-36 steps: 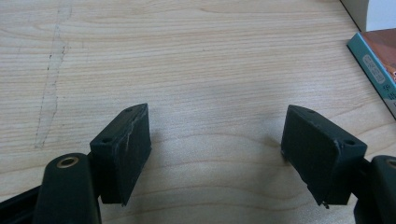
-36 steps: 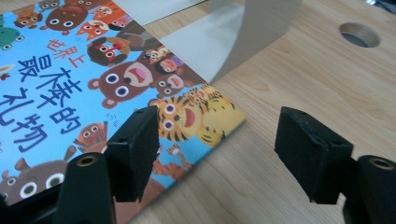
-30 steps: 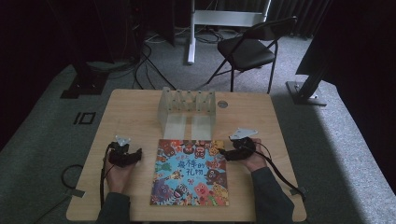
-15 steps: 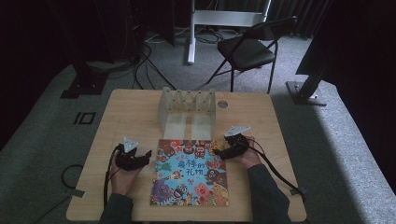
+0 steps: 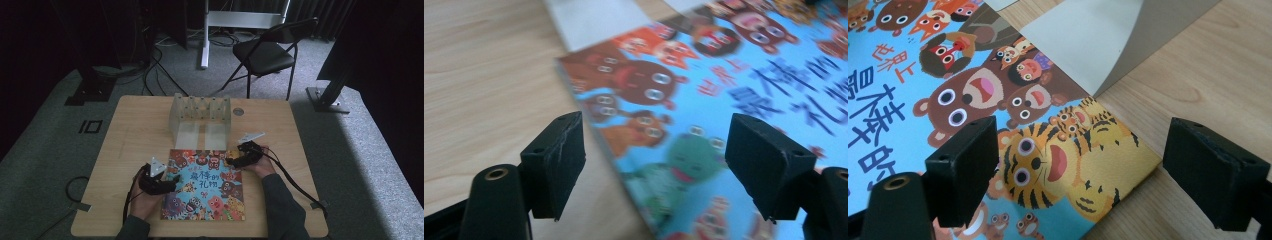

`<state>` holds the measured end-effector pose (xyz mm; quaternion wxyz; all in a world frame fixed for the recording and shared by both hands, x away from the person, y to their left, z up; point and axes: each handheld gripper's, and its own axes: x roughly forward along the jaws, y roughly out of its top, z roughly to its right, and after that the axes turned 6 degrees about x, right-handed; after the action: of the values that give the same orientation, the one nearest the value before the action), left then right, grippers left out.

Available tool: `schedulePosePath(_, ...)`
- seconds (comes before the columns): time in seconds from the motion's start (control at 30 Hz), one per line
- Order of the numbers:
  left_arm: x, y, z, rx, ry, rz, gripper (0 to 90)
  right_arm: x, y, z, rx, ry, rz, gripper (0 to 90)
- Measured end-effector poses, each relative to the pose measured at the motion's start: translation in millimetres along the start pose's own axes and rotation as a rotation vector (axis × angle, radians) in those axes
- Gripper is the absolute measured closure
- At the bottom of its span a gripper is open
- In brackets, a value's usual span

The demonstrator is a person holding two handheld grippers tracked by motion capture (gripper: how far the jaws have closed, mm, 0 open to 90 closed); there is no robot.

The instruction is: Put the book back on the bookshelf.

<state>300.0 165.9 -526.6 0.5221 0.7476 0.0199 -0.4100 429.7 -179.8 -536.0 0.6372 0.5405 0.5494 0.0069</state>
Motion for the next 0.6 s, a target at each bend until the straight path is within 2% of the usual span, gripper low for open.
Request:
schedulePosePath(0.03,0.5,0.4,4.9,0.004,-0.010,-0.003,20.5,1.1,-0.3,1.3,0.005,0.001,-0.001,14.5)
schedulePosePath(0.07,1.4,0.8,10.4,0.010,-0.038,-0.007,19.6,1.9,-0.6,2.2,0.011,0.002,-0.007,14.6)
schedulePosePath(0.17,2.5,1.2,23.3,0.043,-0.066,-0.011,17.0,3.9,-1.3,2.4,0.022,0.017,-0.005,14.6)
schedulePosePath(0.3,1.1,1.6,38.7,0.084,-0.093,-0.012,14.2,3.6,-1.1,2.7,0.040,0.028,0.001,14.5)
schedulePosePath(0.33,1.1,1.6,38.7,0.084,-0.093,-0.012,14.2,3.6,-1.1,2.7,0.040,0.028,0.001,14.5)
schedulePosePath(0.37,-0.6,0.9,46.6,0.104,-0.113,-0.011,14.2,3.4,-1.1,2.6,0.043,0.029,0.000,14.5)
schedulePosePath(0.47,-3.1,-0.2,57.7,0.142,-0.138,-0.014,11.5,2.6,-2.4,2.8,0.054,0.032,0.007,14.6)
schedulePosePath(0.53,-4.5,-0.4,66.5,0.181,-0.155,-0.025,10.6,1.1,-3.8,4.7,0.079,0.052,0.015,14.6)
schedulePosePath(0.6,-5.9,-0.4,76.9,0.234,-0.151,-0.042,9.4,-0.3,-4.9,7.6,0.116,0.079,0.031,14.7)
